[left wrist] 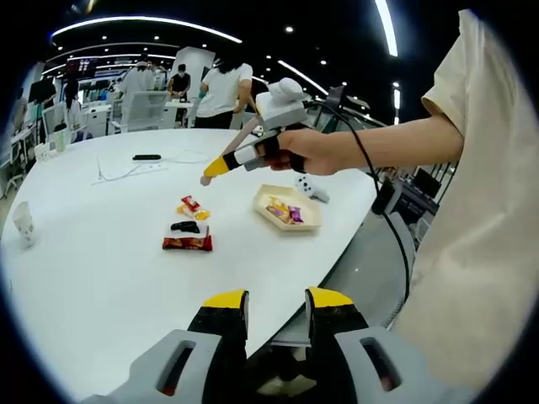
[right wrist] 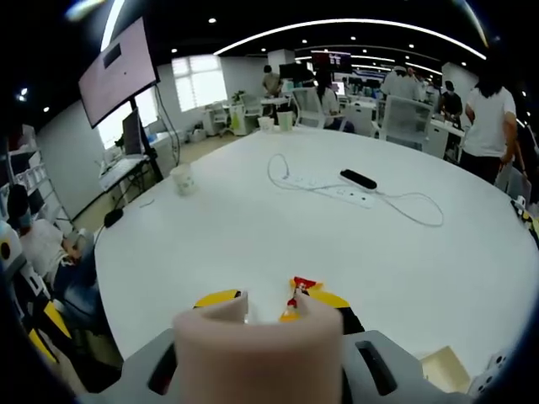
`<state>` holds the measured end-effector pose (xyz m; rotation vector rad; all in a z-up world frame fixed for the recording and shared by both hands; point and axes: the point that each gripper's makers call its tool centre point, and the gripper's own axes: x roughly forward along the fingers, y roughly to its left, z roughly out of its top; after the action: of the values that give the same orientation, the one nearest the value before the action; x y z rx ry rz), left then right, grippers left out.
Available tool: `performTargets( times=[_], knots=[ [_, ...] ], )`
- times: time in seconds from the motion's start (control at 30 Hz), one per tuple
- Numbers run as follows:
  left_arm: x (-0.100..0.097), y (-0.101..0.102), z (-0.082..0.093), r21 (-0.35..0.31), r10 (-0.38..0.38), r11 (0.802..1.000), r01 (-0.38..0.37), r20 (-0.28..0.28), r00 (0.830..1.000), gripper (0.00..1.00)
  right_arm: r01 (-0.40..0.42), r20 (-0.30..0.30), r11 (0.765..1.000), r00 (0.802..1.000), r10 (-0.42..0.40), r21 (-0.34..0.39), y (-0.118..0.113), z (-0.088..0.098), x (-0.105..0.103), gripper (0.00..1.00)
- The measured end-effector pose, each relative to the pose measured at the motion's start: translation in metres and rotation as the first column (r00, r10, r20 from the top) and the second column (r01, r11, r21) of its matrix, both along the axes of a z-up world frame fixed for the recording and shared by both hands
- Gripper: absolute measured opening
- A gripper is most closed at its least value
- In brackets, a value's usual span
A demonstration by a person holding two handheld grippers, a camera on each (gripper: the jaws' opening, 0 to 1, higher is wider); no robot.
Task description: Place the target food into the container with the food tongs after gripping and lifting it, then release it inside without dropping or visibly crushing the food.
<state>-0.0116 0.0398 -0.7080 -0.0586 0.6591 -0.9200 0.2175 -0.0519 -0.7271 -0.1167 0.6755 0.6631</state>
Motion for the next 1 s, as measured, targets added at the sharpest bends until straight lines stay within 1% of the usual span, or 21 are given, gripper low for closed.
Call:
performTargets(
  times=[0.17, 0.47, 0.67, 1.0],
  knots=[
    [0.001, 0.0, -0.001, -0.001, 0.006, 1.0, -0.006, -0.011, 1.0, 0.26, 0.01, -0.005, 1.0, 1.0, -0.01, 0.006, 0.0, -0.003, 0.005, 0.29],
    [0.003, 0.002, -0.002, -0.024, 0.026, 0.999, -0.027, -0.029, 0.999, 0.26, 0.009, -0.013, 1.0, 1.0, -0.009, 0.004, 0.001, -0.008, 0.01, 0.29],
    [0.007, 0.007, -0.002, -0.02, 0.038, 0.999, -0.039, -0.03, 0.999, 0.26, 0.011, -0.026, 1.0, 1.0, -0.011, 0.001, 0.002, -0.015, 0.012, 0.29],
    [0.006, 0.013, -0.008, -0.013, 0.051, 0.999, -0.052, -0.048, 0.998, 0.26, 0.026, -0.043, 1.0, 0.999, -0.027, -0.005, 0.002, -0.026, 0.016, 0.29]
  ],
)
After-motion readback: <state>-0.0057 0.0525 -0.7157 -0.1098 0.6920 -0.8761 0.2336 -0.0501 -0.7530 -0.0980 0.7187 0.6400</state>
